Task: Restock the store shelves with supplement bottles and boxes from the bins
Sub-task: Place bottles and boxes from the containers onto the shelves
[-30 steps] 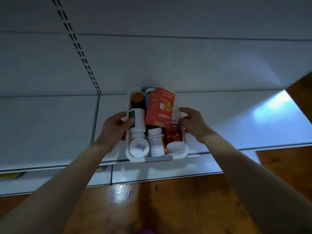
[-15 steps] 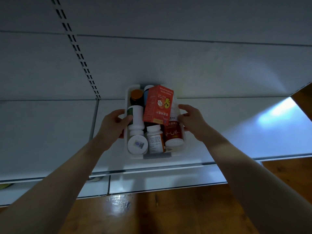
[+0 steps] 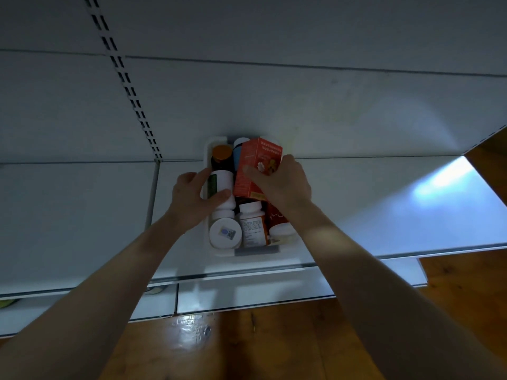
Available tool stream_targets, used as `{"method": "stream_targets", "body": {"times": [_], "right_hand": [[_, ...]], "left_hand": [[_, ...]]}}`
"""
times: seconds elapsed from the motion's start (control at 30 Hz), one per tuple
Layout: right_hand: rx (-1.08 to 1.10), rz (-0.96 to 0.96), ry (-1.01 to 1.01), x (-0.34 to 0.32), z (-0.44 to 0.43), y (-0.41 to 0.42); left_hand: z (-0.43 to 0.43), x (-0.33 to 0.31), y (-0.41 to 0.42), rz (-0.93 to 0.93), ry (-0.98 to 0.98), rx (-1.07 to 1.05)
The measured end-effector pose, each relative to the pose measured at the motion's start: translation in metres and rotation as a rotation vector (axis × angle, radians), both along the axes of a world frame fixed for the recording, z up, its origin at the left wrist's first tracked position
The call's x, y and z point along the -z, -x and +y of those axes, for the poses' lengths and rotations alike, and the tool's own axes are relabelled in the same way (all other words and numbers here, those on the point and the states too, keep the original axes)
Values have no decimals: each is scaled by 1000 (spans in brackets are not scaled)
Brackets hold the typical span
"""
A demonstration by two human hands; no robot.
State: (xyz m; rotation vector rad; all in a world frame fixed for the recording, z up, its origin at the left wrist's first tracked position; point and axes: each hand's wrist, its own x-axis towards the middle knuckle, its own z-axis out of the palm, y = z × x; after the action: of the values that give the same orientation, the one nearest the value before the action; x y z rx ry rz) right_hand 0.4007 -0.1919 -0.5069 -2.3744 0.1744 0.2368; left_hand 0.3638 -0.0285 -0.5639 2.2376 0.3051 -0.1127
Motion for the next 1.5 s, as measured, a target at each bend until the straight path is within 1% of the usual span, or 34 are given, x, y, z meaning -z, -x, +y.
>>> {"method": "stream_targets", "body": {"times": [0.07, 0.13, 0.27, 0.47, 0.6, 0.73, 0.83, 0.9, 1.0, 1.13, 1.2, 1.3, 1.43, 1.5], "right_hand": [[32, -5, -67, 3, -3, 0], [61, -21, -138, 2, -8, 4], [93, -73, -240, -5, -18, 15], [116, -92, -287, -14, -31, 35], [116, -82, -323, -19, -37, 56], [111, -46, -351, -25, -38, 85], [110, -3, -372, -40, -39, 107], [102, 21, -376, -53, -43, 122], [144, 24, -425, -74, -53, 149], [122, -7, -418, -92, -69, 184], [123, 16, -425, -103, -76, 200], [153, 54, -446, -126, -89, 220], [127, 31, -462, -164, -116, 240], [130, 10, -461, -183, -131, 247]], "left_hand": [[3, 0, -1, 37, -15, 21], [2, -6, 1, 25, 7, 18], [-8, -13, 8, -171, 42, -5], [-20, -19, 20, -310, 249, -133], [-26, -41, 34, -325, 384, -279], [-35, -71, 63, -276, 506, -444], [-39, -89, 90, -141, 641, -561], [-38, -99, 110, -45, 748, -594], [-42, -119, 145, 58, 892, -656], [-51, -151, 186, 162, 1019, -708], [-57, -167, 203, 169, 1050, -727], [-69, -194, 223, 131, 1063, -759], [-88, -233, 243, 85, 1164, -796], [-100, -251, 251, 63, 1185, -785]]}}
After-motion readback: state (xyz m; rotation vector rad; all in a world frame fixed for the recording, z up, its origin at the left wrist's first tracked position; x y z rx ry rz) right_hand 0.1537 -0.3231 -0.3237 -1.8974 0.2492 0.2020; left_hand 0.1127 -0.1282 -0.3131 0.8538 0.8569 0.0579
